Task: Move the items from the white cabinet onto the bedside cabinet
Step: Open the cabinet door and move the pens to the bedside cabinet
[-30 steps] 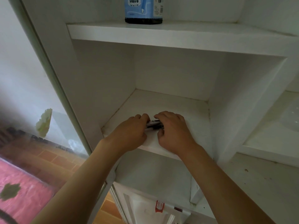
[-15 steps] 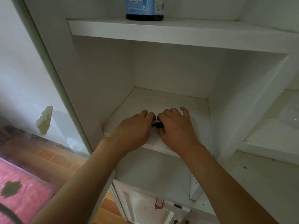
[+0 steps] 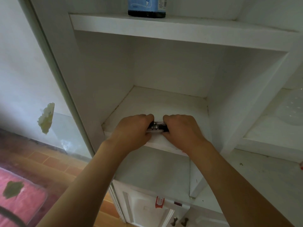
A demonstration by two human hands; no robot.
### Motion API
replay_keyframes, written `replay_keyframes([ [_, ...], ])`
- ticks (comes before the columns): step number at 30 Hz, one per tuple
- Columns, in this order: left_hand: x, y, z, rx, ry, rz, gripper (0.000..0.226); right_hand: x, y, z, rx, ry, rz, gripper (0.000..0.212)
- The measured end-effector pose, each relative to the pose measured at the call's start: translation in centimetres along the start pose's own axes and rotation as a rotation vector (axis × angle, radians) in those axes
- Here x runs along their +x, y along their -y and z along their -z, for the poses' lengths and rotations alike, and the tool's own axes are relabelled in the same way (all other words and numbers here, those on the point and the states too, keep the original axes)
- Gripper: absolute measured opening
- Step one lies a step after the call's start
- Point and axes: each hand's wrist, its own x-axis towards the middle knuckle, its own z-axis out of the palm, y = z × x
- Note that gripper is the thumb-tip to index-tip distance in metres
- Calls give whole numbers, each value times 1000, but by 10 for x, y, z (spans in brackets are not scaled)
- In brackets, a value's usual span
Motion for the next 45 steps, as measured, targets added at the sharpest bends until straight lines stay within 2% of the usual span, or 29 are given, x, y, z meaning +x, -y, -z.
replay_keyframes([
  [4,-1,-4,-3,-9,-14,-25,16,3,0,5,-63,-29,37,27],
  [8,-5,-4,-3,-25,-45,-35,16,3,6,10,-67,-59,62,33],
  [14,-12,-1,-5,102,-123,-35,27,-6,15,6,-38,12,73,30],
  [19,-29,-5,-6,130,-160,73,18,-15,16,14,-24,60,35,15],
  [22,-42,-15,-6,168,-159,123,17,-22,18,23,-14,87,53,18],
  [26,-55,-34,-3,210,-206,205,18,-25,22,28,11,38,161,17],
  [30,-78,-60,-5,235,-198,308,15,-41,19,30,9,80,308,18],
  [34,-112,-86,-19,183,-193,347,15,-65,18,31,81,195,363,35],
  [39,-173,-114,-42,136,-147,505,24,-104,31,23,227,321,492,56],
  [45,-259,-142,-49,149,-68,695,26,-145,68,14,339,435,698,54],
])
